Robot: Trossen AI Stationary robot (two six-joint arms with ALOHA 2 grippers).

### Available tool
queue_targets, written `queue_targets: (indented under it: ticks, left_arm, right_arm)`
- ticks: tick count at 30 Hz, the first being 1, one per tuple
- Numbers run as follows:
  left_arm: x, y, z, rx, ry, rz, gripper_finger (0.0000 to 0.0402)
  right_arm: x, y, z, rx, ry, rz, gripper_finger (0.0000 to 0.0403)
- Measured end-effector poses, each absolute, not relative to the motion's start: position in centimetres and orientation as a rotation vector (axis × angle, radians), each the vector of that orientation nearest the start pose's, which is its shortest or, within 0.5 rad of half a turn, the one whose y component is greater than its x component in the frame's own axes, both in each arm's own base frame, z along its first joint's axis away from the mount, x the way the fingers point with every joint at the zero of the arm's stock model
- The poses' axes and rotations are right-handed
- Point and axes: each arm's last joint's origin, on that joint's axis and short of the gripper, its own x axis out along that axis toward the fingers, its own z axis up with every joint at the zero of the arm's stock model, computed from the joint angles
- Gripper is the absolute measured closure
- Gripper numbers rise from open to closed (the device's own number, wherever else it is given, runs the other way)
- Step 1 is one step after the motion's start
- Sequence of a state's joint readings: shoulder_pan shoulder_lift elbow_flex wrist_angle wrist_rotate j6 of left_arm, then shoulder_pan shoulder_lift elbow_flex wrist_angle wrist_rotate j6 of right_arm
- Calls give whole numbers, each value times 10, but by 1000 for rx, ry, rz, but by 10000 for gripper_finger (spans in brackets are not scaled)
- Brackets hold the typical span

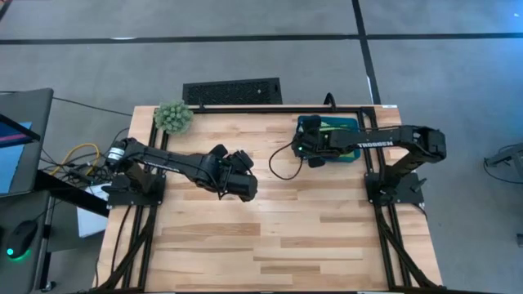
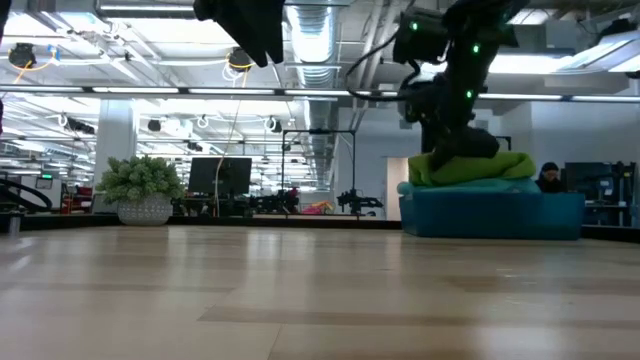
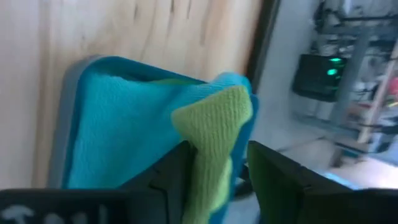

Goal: Fold microfiber towels
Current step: Fold the green microfiber cloth, then return to Home Position

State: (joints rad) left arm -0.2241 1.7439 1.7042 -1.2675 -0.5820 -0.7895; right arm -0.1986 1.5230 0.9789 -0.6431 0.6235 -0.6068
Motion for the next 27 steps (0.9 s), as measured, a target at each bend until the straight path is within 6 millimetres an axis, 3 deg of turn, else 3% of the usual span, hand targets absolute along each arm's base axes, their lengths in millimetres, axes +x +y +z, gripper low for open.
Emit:
queue_targets:
  ticks: [3,11,16,19,22,25,27]
  left_arm:
    - [332,-59,325,-171,986,739,239]
    - [331,-59,325,-180,989,750,239]
    - [326,-58,324,-149,1040,762,241]
    - [322,-55,331,-139,1055,792,258]
    - [314,-49,343,-106,1101,827,300]
    - [308,-42,357,-45,1063,877,367]
    - [301,-39,365,-13,1026,871,391]
  right_arm:
    - [276,-65,218,-829,1418,-342,210]
    - [274,-51,253,-726,1347,-350,187]
    - [255,-45,296,-606,1254,-448,200]
    - [235,-42,327,-489,1169,-532,220]
    - [209,-37,355,-381,1077,-597,255]
    - [185,-32,375,-299,974,-633,310]
    - [168,-29,386,-253,895,-620,359]
